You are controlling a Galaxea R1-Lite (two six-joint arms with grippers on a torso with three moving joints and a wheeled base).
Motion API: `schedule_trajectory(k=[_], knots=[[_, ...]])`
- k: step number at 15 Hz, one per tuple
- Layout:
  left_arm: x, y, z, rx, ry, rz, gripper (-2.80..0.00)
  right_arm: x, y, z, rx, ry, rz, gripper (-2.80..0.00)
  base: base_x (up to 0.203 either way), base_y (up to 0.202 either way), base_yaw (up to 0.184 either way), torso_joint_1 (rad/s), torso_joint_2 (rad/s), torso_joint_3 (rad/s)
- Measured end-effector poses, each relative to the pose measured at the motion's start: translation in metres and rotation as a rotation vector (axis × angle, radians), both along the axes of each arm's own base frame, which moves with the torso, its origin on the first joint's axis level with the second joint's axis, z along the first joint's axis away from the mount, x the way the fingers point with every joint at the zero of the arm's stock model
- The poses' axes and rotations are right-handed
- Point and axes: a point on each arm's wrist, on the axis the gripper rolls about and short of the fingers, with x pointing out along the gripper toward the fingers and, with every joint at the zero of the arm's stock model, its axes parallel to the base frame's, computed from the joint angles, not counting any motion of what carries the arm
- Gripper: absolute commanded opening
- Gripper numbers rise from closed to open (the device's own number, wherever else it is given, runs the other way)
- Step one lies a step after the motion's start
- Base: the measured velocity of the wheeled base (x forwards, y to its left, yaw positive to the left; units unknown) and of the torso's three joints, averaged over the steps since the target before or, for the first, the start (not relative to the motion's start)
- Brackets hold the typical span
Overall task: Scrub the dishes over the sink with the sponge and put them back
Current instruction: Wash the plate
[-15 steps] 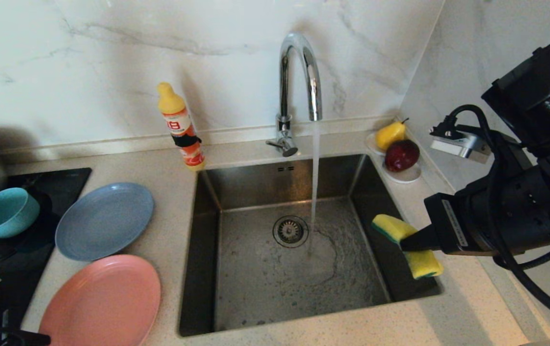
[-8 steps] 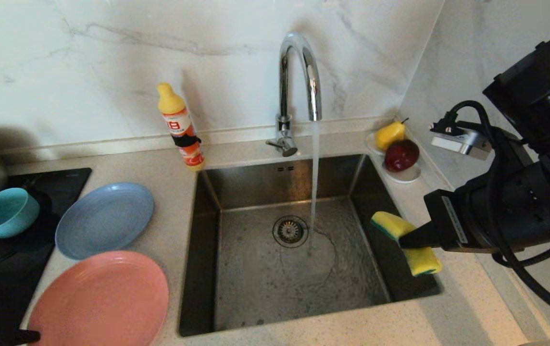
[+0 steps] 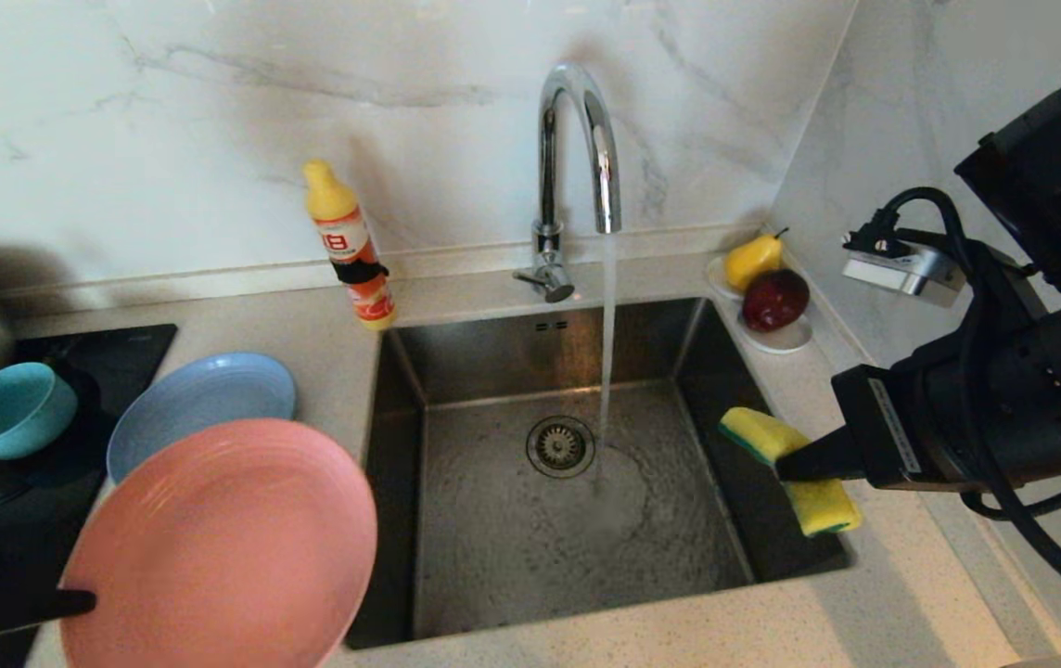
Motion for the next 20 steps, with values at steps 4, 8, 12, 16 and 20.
schedule_trajectory(k=[4,8,12,16,20], knots=[[0.032,-0.016,0.023,0.002,-0.005,-0.086,-2.8,-0.003,-0.002,0.004,0.009,-0.013,0.002,-2.8,0.0,0.0,0.0,0.0,0.0,0.0],[0.092,-0.03,0.027,0.093,-0.033,-0.079,-2.8,-0.008,-0.005,0.007,0.013,-0.029,0.029,-2.8,0.0,0.0,0.0,0.0,0.0,0.0],[0.121,-0.065,0.023,0.172,-0.036,-0.117,-2.8,-0.01,-0.007,0.008,0.024,-0.029,0.041,-2.8,0.0,0.0,0.0,0.0,0.0,0.0],[0.136,-0.103,0.02,0.235,-0.052,-0.135,-2.8,-0.012,-0.008,0.01,0.029,-0.036,0.042,-2.8,0.0,0.0,0.0,0.0,0.0,0.0],[0.142,-0.135,0.019,0.193,-0.046,-0.185,-2.8,-0.013,-0.009,0.011,0.034,-0.042,0.042,-2.8,0.0,0.0,0.0,0.0,0.0,0.0]])
